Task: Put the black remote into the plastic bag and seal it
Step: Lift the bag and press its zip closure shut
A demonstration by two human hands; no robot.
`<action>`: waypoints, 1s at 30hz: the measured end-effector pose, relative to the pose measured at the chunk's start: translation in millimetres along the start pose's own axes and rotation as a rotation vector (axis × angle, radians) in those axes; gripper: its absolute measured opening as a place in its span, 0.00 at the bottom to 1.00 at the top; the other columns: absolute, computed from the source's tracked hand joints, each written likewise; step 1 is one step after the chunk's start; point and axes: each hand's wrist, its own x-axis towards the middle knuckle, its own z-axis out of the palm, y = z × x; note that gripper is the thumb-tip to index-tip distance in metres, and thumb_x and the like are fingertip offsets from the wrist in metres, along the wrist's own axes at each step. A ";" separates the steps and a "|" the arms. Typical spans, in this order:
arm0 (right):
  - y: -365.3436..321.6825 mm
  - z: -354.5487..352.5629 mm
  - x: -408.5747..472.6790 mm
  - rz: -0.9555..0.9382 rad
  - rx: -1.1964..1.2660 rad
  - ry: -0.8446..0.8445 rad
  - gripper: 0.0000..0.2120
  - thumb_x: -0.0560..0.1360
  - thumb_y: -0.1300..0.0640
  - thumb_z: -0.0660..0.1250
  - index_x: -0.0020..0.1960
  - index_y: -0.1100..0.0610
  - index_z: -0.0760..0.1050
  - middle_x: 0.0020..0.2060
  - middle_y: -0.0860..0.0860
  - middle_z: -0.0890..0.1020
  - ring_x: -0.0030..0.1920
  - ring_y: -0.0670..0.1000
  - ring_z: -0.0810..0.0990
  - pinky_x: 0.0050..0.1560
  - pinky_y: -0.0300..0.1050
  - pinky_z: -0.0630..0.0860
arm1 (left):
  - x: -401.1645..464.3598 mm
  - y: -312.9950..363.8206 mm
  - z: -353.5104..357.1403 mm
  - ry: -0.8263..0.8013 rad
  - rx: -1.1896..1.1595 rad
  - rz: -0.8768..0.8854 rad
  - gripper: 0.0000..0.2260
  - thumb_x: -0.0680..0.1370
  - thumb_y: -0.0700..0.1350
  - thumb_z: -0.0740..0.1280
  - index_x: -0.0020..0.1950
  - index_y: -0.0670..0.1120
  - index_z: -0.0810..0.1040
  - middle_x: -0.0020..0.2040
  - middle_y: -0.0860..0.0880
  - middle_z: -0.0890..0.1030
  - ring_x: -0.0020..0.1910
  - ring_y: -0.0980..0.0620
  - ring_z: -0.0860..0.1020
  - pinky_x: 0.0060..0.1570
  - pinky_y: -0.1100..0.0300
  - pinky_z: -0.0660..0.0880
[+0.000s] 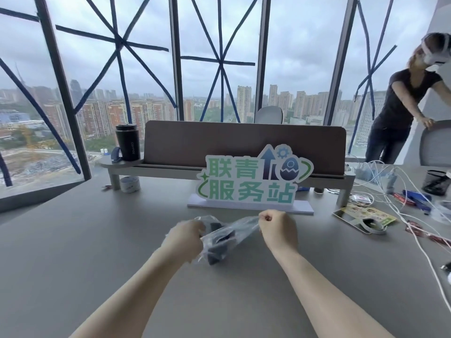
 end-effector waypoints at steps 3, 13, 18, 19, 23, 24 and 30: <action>-27.8 -31.7 9.9 -0.127 0.011 0.147 0.11 0.75 0.63 0.66 0.52 0.60 0.85 0.46 0.55 0.88 0.47 0.55 0.84 0.44 0.40 0.76 | 12.4 16.2 -45.1 0.185 -0.436 0.003 0.15 0.70 0.29 0.60 0.47 0.44 0.79 0.45 0.44 0.80 0.27 0.49 0.81 0.28 0.58 0.79; -97.7 -124.4 34.2 -0.178 0.121 0.254 0.10 0.68 0.63 0.65 0.33 0.62 0.83 0.28 0.56 0.84 0.35 0.58 0.84 0.40 0.51 0.82 | 6.4 49.3 -123.3 0.131 -0.912 0.257 0.10 0.67 0.38 0.76 0.47 0.40 0.84 0.43 0.41 0.85 0.41 0.49 0.83 0.47 0.60 0.81; -84.3 -134.1 29.5 -0.156 -0.062 0.200 0.09 0.66 0.64 0.64 0.34 0.67 0.81 0.33 0.64 0.83 0.35 0.61 0.81 0.35 0.48 0.78 | 7.3 48.3 -88.0 0.210 -0.844 0.279 0.07 0.68 0.35 0.74 0.38 0.48 0.86 0.37 0.42 0.84 0.34 0.50 0.77 0.42 0.58 0.79; -82.5 -136.9 27.9 -0.145 -0.092 0.189 0.09 0.65 0.63 0.65 0.35 0.66 0.81 0.33 0.64 0.83 0.35 0.61 0.80 0.35 0.47 0.77 | 7.1 49.2 -84.2 0.241 -0.844 0.262 0.07 0.69 0.35 0.74 0.36 0.48 0.85 0.33 0.44 0.82 0.31 0.50 0.76 0.36 0.60 0.79; -81.3 -152.8 21.3 -0.062 -0.280 0.135 0.11 0.64 0.59 0.64 0.37 0.64 0.81 0.26 0.56 0.80 0.30 0.59 0.77 0.35 0.49 0.78 | 6.7 54.5 -74.9 0.259 -0.758 0.248 0.06 0.69 0.38 0.73 0.33 0.47 0.84 0.27 0.52 0.81 0.27 0.53 0.75 0.28 0.63 0.77; -82.0 -156.0 19.3 -0.051 -0.358 0.131 0.10 0.65 0.58 0.64 0.38 0.63 0.81 0.30 0.56 0.82 0.34 0.59 0.79 0.38 0.49 0.78 | 5.3 57.2 -72.6 0.246 -0.742 0.253 0.05 0.70 0.39 0.73 0.34 0.46 0.84 0.27 0.52 0.81 0.27 0.54 0.76 0.29 0.62 0.77; -100.4 -145.0 4.1 -0.456 -0.383 -0.137 0.16 0.73 0.43 0.68 0.59 0.45 0.81 0.60 0.46 0.79 0.64 0.52 0.72 0.62 0.52 0.66 | -1.2 87.1 -67.7 0.245 -0.695 0.327 0.03 0.72 0.40 0.70 0.39 0.45 0.83 0.33 0.49 0.81 0.29 0.56 0.76 0.26 0.63 0.74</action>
